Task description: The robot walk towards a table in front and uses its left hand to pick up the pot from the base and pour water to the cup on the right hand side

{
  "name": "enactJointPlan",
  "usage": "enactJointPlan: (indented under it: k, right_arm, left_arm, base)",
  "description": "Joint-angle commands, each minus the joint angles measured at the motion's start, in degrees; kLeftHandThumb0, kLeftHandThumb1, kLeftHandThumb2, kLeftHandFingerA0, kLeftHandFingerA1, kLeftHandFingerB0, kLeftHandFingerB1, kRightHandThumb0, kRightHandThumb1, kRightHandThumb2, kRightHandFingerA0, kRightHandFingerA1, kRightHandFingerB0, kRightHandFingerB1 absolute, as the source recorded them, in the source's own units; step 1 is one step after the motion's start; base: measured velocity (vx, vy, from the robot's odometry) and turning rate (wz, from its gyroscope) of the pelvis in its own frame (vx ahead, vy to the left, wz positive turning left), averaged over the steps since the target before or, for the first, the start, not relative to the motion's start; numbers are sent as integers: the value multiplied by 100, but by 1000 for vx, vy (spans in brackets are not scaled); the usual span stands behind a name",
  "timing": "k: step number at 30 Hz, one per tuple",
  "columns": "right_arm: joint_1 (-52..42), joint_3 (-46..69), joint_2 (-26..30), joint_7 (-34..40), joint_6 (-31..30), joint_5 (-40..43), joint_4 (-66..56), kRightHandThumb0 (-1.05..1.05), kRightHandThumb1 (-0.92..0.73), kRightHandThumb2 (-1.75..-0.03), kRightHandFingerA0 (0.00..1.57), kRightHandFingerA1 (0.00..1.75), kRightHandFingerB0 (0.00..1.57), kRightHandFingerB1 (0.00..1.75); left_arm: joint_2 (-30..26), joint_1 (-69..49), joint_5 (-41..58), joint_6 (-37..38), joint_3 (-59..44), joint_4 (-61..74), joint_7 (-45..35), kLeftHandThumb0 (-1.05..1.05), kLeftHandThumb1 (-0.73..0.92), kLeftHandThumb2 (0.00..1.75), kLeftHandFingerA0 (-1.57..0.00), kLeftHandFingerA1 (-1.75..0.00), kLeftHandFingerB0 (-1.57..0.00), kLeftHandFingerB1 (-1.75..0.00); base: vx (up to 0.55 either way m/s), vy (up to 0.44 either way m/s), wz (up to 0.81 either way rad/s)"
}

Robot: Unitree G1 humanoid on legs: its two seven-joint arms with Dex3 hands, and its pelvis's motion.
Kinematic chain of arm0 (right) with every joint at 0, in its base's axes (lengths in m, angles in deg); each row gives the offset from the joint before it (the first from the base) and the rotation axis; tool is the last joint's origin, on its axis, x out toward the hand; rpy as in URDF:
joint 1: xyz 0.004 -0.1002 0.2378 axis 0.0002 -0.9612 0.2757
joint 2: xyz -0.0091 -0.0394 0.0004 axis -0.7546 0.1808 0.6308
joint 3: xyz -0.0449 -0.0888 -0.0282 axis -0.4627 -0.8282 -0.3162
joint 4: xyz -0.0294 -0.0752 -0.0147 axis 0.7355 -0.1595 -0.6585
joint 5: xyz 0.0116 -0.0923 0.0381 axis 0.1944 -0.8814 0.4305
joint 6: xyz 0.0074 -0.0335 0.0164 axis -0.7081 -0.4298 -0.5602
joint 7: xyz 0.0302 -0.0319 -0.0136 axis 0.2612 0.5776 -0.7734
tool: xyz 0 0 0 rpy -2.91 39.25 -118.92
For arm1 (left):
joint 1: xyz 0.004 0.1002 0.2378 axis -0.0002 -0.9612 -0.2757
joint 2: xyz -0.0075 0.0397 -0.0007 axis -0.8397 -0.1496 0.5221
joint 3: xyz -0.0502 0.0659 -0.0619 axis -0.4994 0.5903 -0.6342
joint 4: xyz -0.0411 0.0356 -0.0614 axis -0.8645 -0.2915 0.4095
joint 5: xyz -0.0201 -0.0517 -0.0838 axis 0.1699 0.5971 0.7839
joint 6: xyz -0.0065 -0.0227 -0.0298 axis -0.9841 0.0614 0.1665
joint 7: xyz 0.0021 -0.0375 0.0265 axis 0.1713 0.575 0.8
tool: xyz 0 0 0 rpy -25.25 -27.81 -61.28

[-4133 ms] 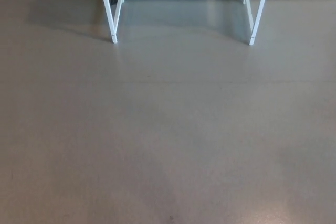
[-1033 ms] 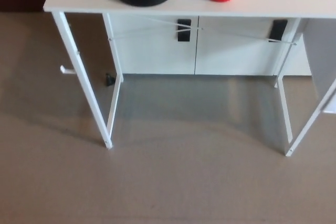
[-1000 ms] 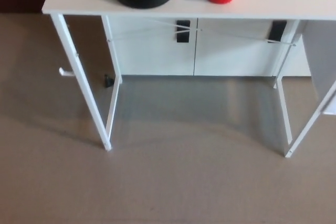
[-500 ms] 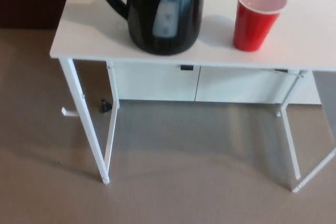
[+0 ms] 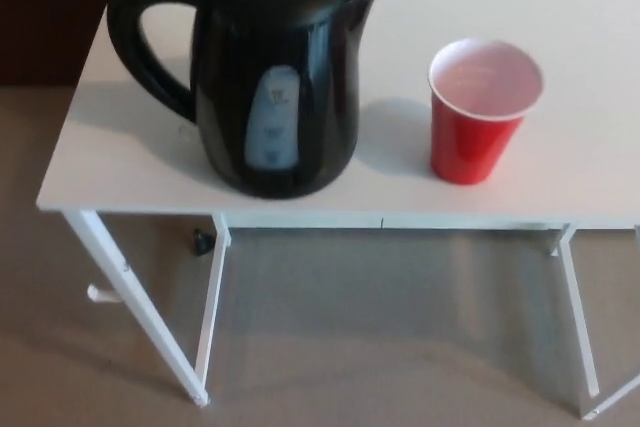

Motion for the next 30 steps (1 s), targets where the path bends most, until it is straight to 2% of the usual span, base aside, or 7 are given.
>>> enactJointPlan:
  k: [1,7,8,9,23,24,30]
  right_arm:
    - [-47,-10,55,6,51,-50,33,-46,-53,-74,60,86,48,71]
    - [-94,-10,50,5,99,-30,50,-45,-53,-74,62,89,50,71]
    - [-50,2,42,-13,77,-14,76,-46,-52,-75,61,89,49,71]
    - [-26,1,40,-25,63,-13,90,-46,-51,-75,59,89,49,72]
    - [67,-70,52,9,-1,-74,78,-43,-55,-75,59,85,48,68]
    - [64,-85,60,11,-2,-91,77,-47,-55,-75,61,83,48,66]
    - [17,-93,61,7,50,-112,105,-44,-55,-74,61,87,47,68]
  left_arm:
    - [-45,-25,57,168,-53,-44,25,-13,69,60,-48,-49,-35,-38]
    - [-25,-77,20,161,-47,-34,125,-13,68,59,-50,-49,-35,-38]
    - [-56,-40,10,188,-36,-105,79,-12,50,92,-41,-62,-22,-51]
    - [-60,-33,30,174,-52,-122,77,-15,68,59,-48,-47,-35,-37]
    - [-68,-23,50,248,-54,-128,28,-16,69,60,-48,-49,-33,-37]
    - [-76,-13,34,274,-48,-165,31,-14,49,92,-40,-62,-20,-51]
    - [-41,-92,26,190,-38,-58,165,-16,69,60,-48,-47,-35,-37]
  base:
    - [285,135,-14]
    - [179,233,-1]
    - [0,0,0]
    - [91,43,3]
    - [29,-137,-9]
    - [0,0,0]
    - [3,15,0]
